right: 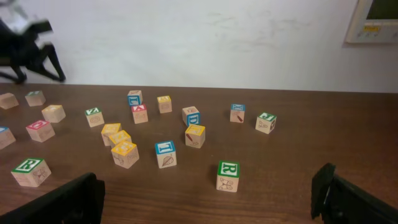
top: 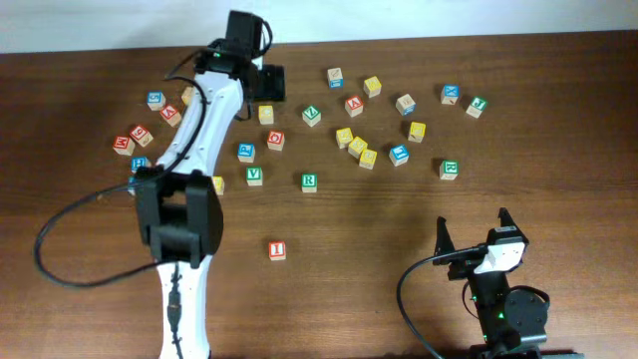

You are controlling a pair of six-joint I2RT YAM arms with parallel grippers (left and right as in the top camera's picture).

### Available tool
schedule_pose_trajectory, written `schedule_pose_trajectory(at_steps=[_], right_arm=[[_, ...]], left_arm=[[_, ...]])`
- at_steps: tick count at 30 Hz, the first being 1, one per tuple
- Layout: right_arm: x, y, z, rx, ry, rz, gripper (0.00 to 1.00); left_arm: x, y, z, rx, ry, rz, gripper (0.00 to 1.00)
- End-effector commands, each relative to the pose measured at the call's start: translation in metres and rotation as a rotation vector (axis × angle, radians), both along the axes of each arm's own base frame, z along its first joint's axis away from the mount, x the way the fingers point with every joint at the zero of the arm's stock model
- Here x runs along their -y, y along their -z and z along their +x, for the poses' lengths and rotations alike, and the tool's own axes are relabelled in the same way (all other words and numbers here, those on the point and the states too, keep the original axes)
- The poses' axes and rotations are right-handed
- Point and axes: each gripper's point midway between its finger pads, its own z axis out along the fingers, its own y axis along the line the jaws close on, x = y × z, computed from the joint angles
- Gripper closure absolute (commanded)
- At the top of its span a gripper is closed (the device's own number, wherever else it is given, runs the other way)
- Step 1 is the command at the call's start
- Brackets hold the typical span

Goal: Spell out ICRA
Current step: 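Lower the left gripper and grasp the yellow C block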

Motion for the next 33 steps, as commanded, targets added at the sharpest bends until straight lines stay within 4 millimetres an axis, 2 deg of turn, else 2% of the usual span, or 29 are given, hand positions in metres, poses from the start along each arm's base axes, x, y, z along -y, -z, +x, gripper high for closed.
schedule_pose_trajectory(at_steps=[1, 2, 4, 7, 13, 21, 25, 26, 28, 33], right_arm=[[0.0, 0.003, 0.0, -0.005, 0.003, -0.002, 0.02], [0.0, 0.003, 0.0, -0.005, 0.003, -0.002, 0.02], [0.0, 0.003, 0.0, -0.005, 0.003, -0.002, 0.02], [0.0, 0.003, 0.0, -0.005, 0.003, -0.002, 0.02], [0.0, 0.003, 0.0, -0.005, 0.003, -0.002, 0.02], [0.0, 0.003, 0.0, -0.005, 0.003, -0.001, 0.02], [0.0, 0.003, 0.0, -0.005, 0.003, -0.002, 0.02], [0.0, 0.003, 0.0, -0.005, 0.003, -0.001, 0.02], [0.0, 0.003, 0.0, -0.005, 0.003, -0.002, 0.02], [0.0, 0.003, 0.0, -0.005, 0.003, -0.002, 0.02]], left_arm=[[0.007, 0.029, -0.002, -0.047, -0.052, -0.006, 0.16], [0.008, 0.032, -0.002, -0.052, -0.062, 0.0, 0.17], [0.005, 0.039, -0.003, -0.047, -0.117, 0.055, 0.26], [0.003, 0.047, -0.004, -0.05, -0.175, 0.062, 0.3], [0.003, 0.075, -0.009, -0.101, -0.191, 0.072, 0.32], [0.002, 0.074, -0.003, -0.081, -0.194, 0.064, 0.39], [0.01, 0.073, 0.002, -0.063, -0.095, 0.066, 0.43], [0.009, 0.073, 0.002, -0.064, -0.077, 0.076, 0.43], [0.006, 0.073, 0.002, -0.066, -0.081, 0.081, 0.5], [-0.009, 0.074, 0.004, -0.073, -0.107, 0.079, 0.53]])
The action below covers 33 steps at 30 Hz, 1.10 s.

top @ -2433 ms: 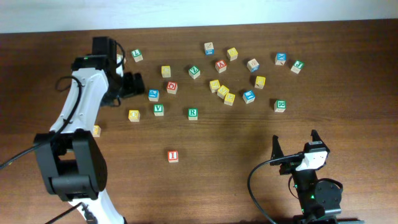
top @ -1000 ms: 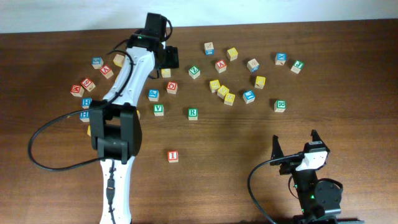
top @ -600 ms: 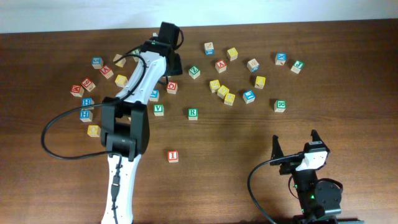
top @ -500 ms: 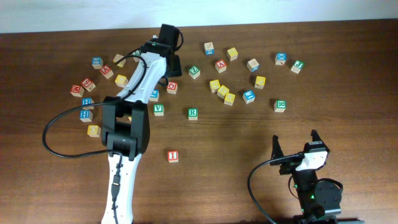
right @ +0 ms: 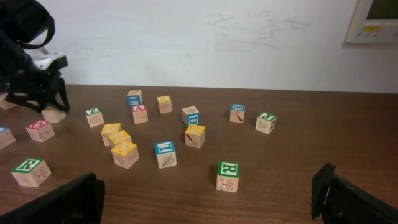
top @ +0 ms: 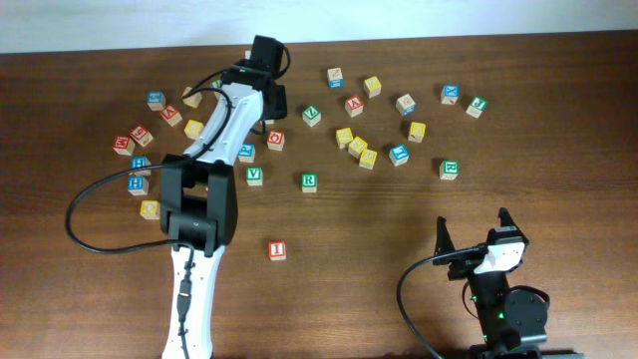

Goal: Spell out ICRA
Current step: 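Lower the left gripper and grasp the yellow C block, then carry the yellow C block down to the right of the red I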

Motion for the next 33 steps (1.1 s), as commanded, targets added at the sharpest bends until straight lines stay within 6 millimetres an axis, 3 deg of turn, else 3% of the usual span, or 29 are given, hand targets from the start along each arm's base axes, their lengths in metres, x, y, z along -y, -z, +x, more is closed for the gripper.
schedule_pose_trajectory(at_steps=[1, 5, 12, 26, 33], right_arm=[[0.0, 0.003, 0.0, -0.005, 0.003, -0.002, 0.02], [0.0, 0.003, 0.0, -0.005, 0.003, -0.002, 0.02], [0.0, 0.003, 0.0, -0.005, 0.003, -0.002, 0.02], [0.0, 0.003, 0.0, -0.005, 0.003, -0.002, 0.02], [0.0, 0.003, 0.0, -0.005, 0.003, -0.002, 0.02]], left_arm=[[-0.01, 0.003, 0.002, -0.016, 0.001, -0.022, 0.55], [0.002, 0.004, -0.001, -0.032, 0.032, -0.091, 0.59], [0.001, 0.006, -0.004, -0.049, 0.033, -0.086, 0.67], [0.001, 0.006, -0.004, -0.049, 0.033, -0.086, 0.69], [0.001, 0.004, -0.004, -0.045, 0.033, -0.087, 0.82]])
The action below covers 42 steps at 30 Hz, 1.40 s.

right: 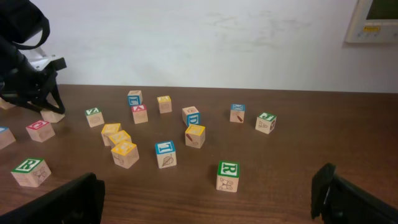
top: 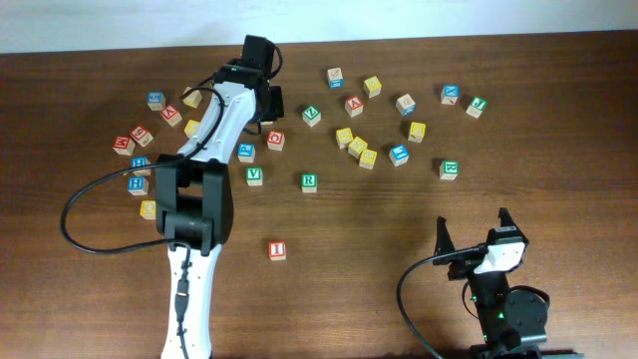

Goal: Spell out ICRA
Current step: 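Carry the yellow C block down to the right of the red I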

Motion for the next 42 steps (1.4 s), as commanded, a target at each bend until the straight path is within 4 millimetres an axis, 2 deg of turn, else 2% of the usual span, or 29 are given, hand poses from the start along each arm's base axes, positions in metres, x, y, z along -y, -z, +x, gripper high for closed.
schedule_pose_trajectory(at_steps=[1, 5, 11, 14, 19, 22, 26, 32, 36, 39, 42], right_arm=[[0.0, 0.003, 0.0, -0.005, 0.003, -0.001, 0.02], [0.0, 0.003, 0.0, -0.005, 0.003, -0.001, 0.02], [0.0, 0.003, 0.0, -0.005, 0.003, -0.001, 0.02], [0.0, 0.003, 0.0, -0.005, 0.003, -0.001, 0.02], [0.0, 0.003, 0.0, -0.005, 0.003, -0.001, 0.02], [0.0, 0.003, 0.0, -0.005, 0.003, -0.001, 0.02], [0.0, 0.003, 0.0, -0.005, 0.003, -0.001, 0.02], [0.0, 0.003, 0.0, -0.005, 0.003, -0.001, 0.02], [0.0, 0.003, 0.0, -0.005, 0.003, -0.001, 0.02], [0.0, 0.003, 0.0, -0.005, 0.003, -0.001, 0.02], [0.0, 0.003, 0.0, -0.005, 0.003, -0.001, 0.02]], left_arm=[[0.001, 0.0, 0.001, 0.002, 0.007, -0.009, 0.82], [0.001, -0.012, 0.001, 0.011, 0.006, -0.012, 0.82], [-0.001, -0.064, -0.01, 0.041, 0.007, -0.019, 0.82], [-0.003, -0.09, -0.026, 0.027, 0.011, -0.024, 0.81], [0.012, -0.13, -0.071, -0.064, 0.066, -0.145, 0.8], [0.023, -0.144, -0.093, -0.115, 0.095, -0.219, 0.78], [0.023, -0.155, -0.115, -0.171, 0.099, -0.239, 0.8], [0.019, -0.187, -0.148, -0.197, 0.102, -0.247, 0.81], [0.013, -0.211, -0.18, -0.225, 0.102, -0.242, 0.82], [0.013, -0.218, -0.202, -0.27, 0.114, -0.23, 0.82], [0.023, -0.218, -0.216, -0.302, 0.169, -0.211, 0.83]])
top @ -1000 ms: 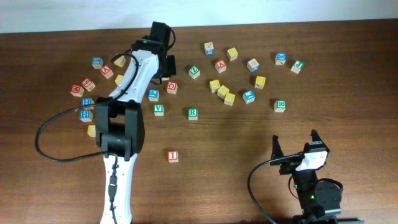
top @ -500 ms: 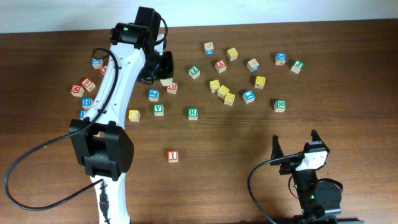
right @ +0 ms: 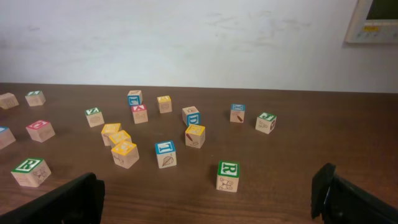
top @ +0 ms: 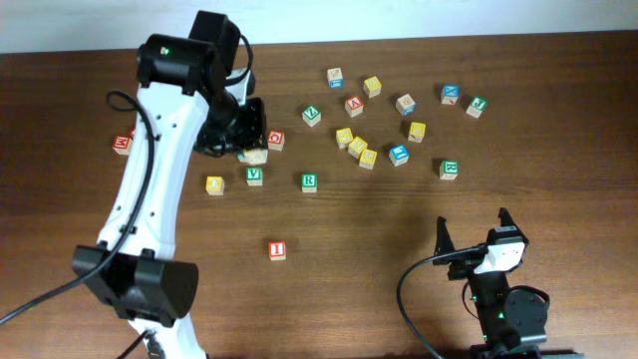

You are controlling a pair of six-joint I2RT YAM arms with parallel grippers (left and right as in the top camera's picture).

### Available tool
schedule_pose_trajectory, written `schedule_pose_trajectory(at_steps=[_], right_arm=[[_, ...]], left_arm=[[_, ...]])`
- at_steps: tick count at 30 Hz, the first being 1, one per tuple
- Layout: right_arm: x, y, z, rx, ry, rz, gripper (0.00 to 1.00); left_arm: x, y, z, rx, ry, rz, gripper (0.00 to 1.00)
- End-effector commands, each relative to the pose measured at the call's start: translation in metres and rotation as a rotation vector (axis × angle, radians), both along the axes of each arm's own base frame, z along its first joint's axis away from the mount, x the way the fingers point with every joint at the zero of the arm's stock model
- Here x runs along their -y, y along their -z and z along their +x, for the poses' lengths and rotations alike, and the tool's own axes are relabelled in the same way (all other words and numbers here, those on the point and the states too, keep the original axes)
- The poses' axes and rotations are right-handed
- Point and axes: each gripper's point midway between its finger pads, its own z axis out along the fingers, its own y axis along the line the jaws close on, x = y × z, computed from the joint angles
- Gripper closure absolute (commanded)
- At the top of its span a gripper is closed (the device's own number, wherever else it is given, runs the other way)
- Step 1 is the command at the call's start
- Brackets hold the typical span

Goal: Spell out ICRA
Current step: 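Carry the yellow C block down to the right of the red I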

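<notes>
The red I block (top: 277, 249) lies alone on the near middle of the table. A green R block (top: 309, 181) sits left of centre, and a second green R (right: 228, 176) lies in front of my right gripper. The red A block (top: 354, 105) is in the far cluster. My left gripper (top: 247, 143) hangs raised above the blocks, shut on a pale wooden block (top: 255, 156); its letter does not show. My right gripper (top: 473, 239) rests at the near right, open and empty (right: 205, 196).
Several other letter blocks are scattered across the far half: a yellow group (top: 356, 147), a green V (top: 254, 177), a yellow block (top: 214, 184) and a red-topped one (top: 275, 140). The white left arm (top: 150, 199) spans the left side. A wall stands behind the table.
My left gripper was down over the yellow-topped block at the far left-centre. It now sits higher and nearer with a block in its fingers, and that block's place is bare. The right arm has not moved.
My left gripper first stood at the far edge beyond the yellow-topped block. At the two later moments it was down over that block. Now it holds a block raised and closer to the middle. The I block and my right gripper stayed put throughout.
</notes>
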Motion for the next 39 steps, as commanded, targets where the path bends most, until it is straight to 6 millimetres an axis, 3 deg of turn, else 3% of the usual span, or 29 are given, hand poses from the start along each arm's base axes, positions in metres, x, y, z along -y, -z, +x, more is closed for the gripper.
schedule_pose_trajectory(at_steps=[1, 8, 18, 24, 32, 39], right_arm=[[0.0, 0.003, 0.0, -0.005, 0.003, -0.001, 0.02], [0.0, 0.003, 0.0, -0.005, 0.003, -0.001, 0.02], [0.0, 0.003, 0.0, -0.005, 0.003, -0.001, 0.02], [0.0, 0.003, 0.0, -0.005, 0.003, -0.001, 0.02], [0.0, 0.003, 0.0, -0.005, 0.003, -0.001, 0.02], [0.0, 0.003, 0.0, -0.005, 0.003, -0.001, 0.02]], left_arm=[[0.017, -0.01, -0.017, 0.003, 0.086, -0.006, 0.83], [0.069, 0.004, -0.055, -0.056, 0.244, 0.03, 0.84], [0.09, 0.081, -0.111, -0.234, 0.32, 0.196, 0.83], [0.109, 0.118, -0.117, -0.222, 0.304, 0.184, 0.82], [0.107, 0.168, -0.144, -0.304, 0.262, 0.19, 0.83], [0.1, 0.196, -0.143, -0.277, 0.208, 0.211, 0.82]])
